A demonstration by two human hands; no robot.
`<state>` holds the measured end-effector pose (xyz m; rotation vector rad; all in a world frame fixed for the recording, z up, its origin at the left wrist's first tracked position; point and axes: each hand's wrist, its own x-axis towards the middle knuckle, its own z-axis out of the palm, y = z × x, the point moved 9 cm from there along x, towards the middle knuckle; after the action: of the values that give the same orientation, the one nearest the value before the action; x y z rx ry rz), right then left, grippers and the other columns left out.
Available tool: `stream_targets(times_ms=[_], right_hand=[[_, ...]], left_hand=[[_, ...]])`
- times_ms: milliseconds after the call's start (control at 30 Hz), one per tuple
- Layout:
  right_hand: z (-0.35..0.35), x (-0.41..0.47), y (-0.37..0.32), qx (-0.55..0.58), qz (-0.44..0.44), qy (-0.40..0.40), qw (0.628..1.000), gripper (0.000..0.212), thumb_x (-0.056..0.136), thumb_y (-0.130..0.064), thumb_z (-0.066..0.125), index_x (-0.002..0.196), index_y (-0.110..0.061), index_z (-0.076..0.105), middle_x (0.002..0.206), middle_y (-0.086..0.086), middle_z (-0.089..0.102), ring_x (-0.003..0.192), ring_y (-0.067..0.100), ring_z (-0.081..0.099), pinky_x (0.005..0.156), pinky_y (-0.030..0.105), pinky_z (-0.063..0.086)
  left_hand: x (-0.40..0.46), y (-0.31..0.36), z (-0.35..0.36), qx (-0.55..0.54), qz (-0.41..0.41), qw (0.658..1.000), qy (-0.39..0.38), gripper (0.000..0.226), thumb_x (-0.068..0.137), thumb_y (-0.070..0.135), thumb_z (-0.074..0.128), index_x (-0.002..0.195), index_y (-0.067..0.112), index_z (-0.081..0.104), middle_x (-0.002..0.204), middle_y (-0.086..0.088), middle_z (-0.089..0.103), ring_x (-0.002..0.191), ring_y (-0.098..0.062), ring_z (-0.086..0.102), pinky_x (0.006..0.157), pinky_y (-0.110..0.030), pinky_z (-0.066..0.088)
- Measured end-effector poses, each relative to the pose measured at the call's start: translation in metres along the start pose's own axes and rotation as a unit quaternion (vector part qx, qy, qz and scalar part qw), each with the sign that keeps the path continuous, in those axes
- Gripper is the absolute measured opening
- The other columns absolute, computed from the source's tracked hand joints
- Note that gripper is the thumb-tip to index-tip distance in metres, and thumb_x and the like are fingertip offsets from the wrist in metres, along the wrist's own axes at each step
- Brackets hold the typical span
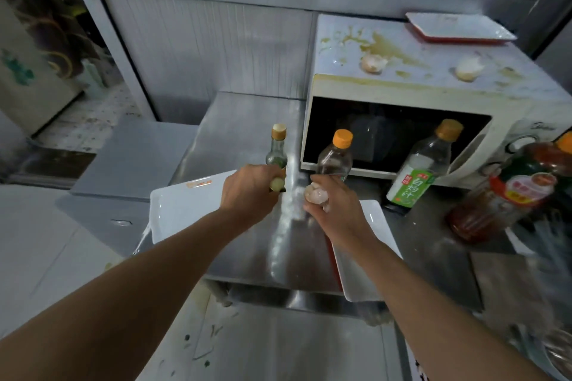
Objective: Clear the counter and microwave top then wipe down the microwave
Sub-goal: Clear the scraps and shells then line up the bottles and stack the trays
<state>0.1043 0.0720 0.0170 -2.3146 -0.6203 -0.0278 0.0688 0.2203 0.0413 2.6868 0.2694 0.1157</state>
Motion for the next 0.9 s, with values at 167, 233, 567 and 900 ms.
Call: stream_targets(times_ms=[167, 233, 567, 900], right_hand=[[-0.047, 0.006, -0.011, 0.007, -0.019, 0.018, 1.000, 0.044, 0.076, -0.010, 0.073, 0.119, -0.009, 0.059, 0.115, 0.009, 0.059, 0.103, 0.025, 0.057, 0.081, 0.020, 0.036], [-0.065, 0.007, -0.016, 0.008, -0.028, 0.028, 0.999, 0.042, 0.076, -0.009, 0.073, 0.116, -0.010, 0.060, 0.109, 0.008, 0.059, 0.098, 0.025, 0.058, 0.080, 0.024, 0.040], [-0.145, 0.020, -0.020, -0.035, -0.050, 0.068, 0.996, 0.049, 0.080, -0.018, 0.073, 0.125, -0.010, 0.055, 0.118, 0.008, 0.059, 0.107, 0.023, 0.056, 0.088, 0.023, 0.037], [-0.193, 0.041, -0.006, -0.041, -0.021, 0.104, 0.993, 0.050, 0.085, -0.022, 0.068, 0.131, -0.015, 0.050, 0.126, 0.004, 0.056, 0.111, 0.020, 0.052, 0.085, 0.021, 0.034]], left_hand=[[0.006, 0.034, -0.028, 0.024, 0.015, 0.999, 0.025, 0.027, 0.082, 0.023, 0.059, 0.107, 0.033, 0.062, 0.101, -0.003, 0.068, 0.095, -0.031, 0.061, 0.072, -0.035, 0.047], [0.009, 0.048, -0.037, 0.027, 0.020, 0.999, 0.034, 0.027, 0.083, 0.023, 0.061, 0.108, 0.032, 0.062, 0.104, -0.004, 0.067, 0.098, -0.030, 0.061, 0.072, -0.033, 0.045], [0.018, 0.111, -0.076, 0.019, 0.047, 0.994, 0.094, 0.029, 0.084, 0.021, 0.062, 0.111, 0.030, 0.063, 0.103, -0.002, 0.068, 0.096, -0.025, 0.061, 0.073, -0.034, 0.051], [0.047, 0.143, -0.090, 0.018, 0.068, 0.992, 0.107, 0.031, 0.083, 0.022, 0.062, 0.113, 0.031, 0.062, 0.104, -0.002, 0.066, 0.095, -0.024, 0.060, 0.067, -0.030, 0.044]])
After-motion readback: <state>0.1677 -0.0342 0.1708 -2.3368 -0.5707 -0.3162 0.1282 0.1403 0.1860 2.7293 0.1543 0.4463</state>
